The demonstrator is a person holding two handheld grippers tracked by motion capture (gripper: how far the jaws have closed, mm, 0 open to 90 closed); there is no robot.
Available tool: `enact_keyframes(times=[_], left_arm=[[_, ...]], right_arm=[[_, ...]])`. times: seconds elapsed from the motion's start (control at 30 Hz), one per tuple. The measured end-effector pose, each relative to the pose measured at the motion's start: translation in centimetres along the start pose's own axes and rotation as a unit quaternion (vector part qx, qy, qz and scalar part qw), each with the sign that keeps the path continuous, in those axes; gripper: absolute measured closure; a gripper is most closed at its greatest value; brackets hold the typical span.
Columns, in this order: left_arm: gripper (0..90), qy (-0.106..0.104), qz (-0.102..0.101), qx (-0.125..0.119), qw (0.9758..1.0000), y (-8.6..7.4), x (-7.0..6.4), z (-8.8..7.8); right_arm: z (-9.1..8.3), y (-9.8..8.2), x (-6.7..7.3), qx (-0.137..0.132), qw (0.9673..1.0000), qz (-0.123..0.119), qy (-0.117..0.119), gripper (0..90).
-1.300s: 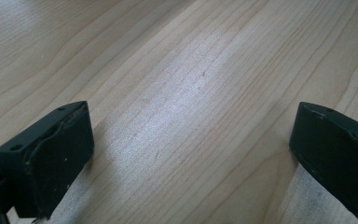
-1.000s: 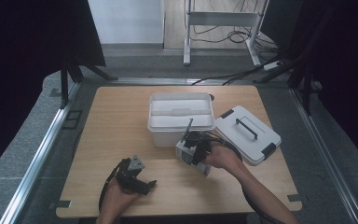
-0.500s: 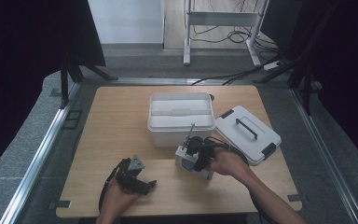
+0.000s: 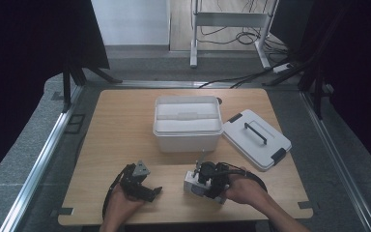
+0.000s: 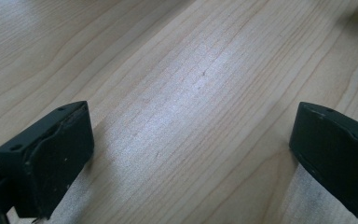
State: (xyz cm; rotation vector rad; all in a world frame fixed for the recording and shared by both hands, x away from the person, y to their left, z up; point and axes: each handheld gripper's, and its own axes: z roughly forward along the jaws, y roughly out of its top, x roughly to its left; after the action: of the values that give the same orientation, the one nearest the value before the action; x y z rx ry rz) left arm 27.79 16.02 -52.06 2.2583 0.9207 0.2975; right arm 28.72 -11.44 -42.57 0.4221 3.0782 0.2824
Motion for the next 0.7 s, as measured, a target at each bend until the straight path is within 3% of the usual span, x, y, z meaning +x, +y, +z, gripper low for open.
enact_keyframes(times=[0.33,0.7], left_arm=[[0.0,0.0,0.0,0.0,1.0,0.0,0.0,0.0],[0.0,0.0,0.0,0.0,1.0,0.0,0.0,0.0]], right_arm=[[1.0,-1.3,0.4,0.008,1.0,0.002,0.001,51.2],[-2.1,-1.1,0.5,-0.02,0.9997,-0.001,0.01,44.1]])
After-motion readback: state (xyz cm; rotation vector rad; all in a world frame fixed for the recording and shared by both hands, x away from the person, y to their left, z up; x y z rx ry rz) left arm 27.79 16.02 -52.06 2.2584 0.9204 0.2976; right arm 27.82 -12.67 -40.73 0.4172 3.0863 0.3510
